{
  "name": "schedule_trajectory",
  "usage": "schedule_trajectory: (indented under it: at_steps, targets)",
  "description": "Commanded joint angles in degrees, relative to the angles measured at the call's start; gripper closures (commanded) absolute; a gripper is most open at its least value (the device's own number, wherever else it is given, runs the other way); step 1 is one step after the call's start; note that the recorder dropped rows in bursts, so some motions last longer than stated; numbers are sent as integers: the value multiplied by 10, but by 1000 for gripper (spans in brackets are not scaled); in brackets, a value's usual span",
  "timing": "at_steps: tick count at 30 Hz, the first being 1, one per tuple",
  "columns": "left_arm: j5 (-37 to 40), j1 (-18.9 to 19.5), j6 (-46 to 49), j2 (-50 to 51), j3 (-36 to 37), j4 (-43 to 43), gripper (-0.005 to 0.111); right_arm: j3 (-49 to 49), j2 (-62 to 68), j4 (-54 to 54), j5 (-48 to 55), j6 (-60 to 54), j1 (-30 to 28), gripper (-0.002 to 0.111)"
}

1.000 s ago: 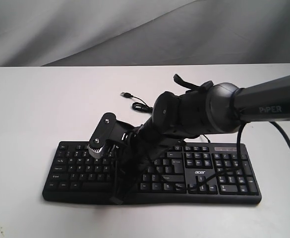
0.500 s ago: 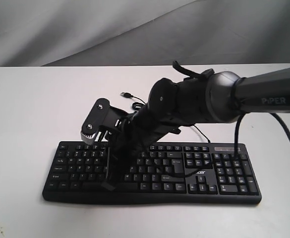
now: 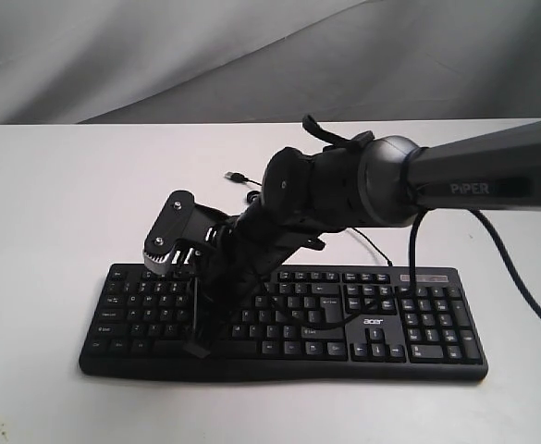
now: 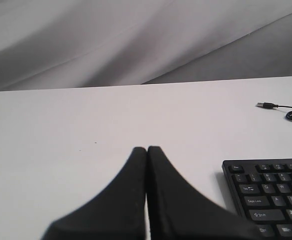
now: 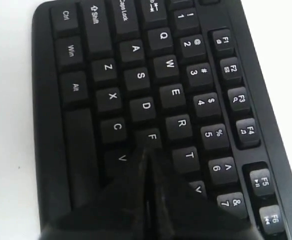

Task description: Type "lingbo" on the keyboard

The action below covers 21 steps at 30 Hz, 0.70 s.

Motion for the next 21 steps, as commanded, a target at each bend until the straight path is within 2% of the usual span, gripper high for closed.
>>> schedule_trajectory:
  at_steps: [1,21]
  targets:
    - [-7,2,-1,-2,3,0,106,-5,11,-3,-7,3,3,108]
    - [-7,2,-1,-2,3,0,106,-5,17,3,-33,3,3,108]
